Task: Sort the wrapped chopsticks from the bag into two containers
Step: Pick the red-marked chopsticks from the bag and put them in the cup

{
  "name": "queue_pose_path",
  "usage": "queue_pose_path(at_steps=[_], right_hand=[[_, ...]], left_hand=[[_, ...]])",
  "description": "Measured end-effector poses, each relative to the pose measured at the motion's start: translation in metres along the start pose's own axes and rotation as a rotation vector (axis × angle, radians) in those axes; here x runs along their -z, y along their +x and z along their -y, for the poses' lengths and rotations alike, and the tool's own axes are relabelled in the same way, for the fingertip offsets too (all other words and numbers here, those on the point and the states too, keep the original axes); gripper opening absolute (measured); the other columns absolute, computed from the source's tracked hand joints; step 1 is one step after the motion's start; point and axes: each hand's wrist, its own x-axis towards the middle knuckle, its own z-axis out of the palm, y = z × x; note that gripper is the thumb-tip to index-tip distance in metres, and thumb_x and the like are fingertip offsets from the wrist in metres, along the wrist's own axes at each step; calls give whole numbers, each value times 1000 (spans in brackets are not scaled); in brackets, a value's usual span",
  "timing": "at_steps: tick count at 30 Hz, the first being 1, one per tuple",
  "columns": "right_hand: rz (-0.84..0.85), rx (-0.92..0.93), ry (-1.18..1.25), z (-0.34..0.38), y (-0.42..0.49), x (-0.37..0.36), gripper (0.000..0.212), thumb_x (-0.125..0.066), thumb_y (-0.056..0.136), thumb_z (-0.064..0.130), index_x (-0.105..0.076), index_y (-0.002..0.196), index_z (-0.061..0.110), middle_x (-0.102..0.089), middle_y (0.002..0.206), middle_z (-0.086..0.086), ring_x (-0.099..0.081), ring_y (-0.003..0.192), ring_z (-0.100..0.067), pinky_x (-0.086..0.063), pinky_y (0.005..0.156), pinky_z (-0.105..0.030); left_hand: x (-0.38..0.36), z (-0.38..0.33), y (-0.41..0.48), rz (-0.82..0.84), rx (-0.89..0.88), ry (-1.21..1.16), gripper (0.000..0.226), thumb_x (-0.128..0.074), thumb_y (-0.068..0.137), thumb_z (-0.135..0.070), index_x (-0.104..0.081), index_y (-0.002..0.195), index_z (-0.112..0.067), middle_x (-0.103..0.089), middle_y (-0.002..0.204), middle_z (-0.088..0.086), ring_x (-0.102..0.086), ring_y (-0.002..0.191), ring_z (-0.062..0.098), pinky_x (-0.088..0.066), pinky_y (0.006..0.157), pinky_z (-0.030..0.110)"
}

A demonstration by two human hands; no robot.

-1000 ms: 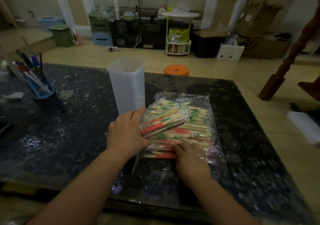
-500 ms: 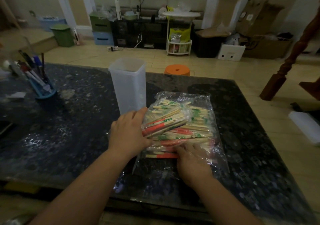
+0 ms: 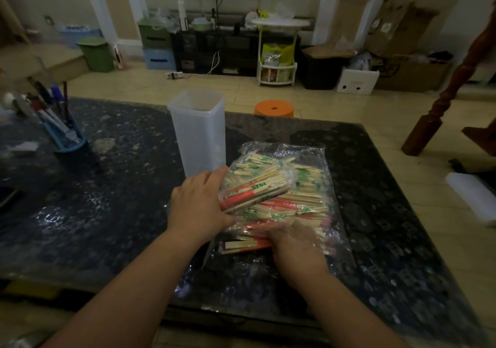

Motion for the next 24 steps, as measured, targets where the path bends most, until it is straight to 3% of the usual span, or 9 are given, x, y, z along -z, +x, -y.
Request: queue_pose_path(at_steps=[7, 12, 15, 20, 24], right_hand=[[-83, 72, -54, 3, -2, 7, 48, -77, 63, 19, -70, 105, 42, -69, 84, 6, -59, 78, -23, -50, 70, -37], [7, 95, -40, 1, 0, 15, 44, -51, 87, 24, -58, 128, 40, -64, 114, 4, -49, 106, -23, -39, 93, -37], [104, 67, 3, 2, -1, 18, 53, -53, 89, 30, -46, 140, 43, -56, 129, 2, -46, 120, -26, -34, 105, -41], [108, 39, -17, 5, -5, 17, 52, -54, 90, 30, -45, 142, 31, -48, 138, 0, -44, 124, -26, -31, 107, -39], [86, 109, 15, 11, -5, 25, 56, -60, 86, 30, -46, 137, 48, -59, 131, 13, -57, 109, -19, -45, 96, -35]], left_hand=[[1, -1, 0, 2, -5, 1, 107, -82, 68, -58, -20, 153, -37, -42, 146, -4, -38, 134, 21, -32, 109, 44], [0, 0, 1, -9, -3, 5, 109, -83, 65, -59, -21, 153, -37, -44, 145, -4, -41, 132, 22, -34, 108, 45], [1, -1, 1, 2, -1, 7, 109, -83, 67, -57, -21, 154, -36, -43, 146, -4, -39, 133, 21, -33, 108, 44], [1, -1, -1, -2, -6, 8, 109, -83, 66, -58, -21, 153, -36, -42, 146, -4, -39, 134, 21, -33, 109, 44], [0, 0, 0, 5, -3, 9, 109, -83, 66, -58, -21, 153, -37, -41, 148, -4, -39, 134, 21, -33, 109, 45]])
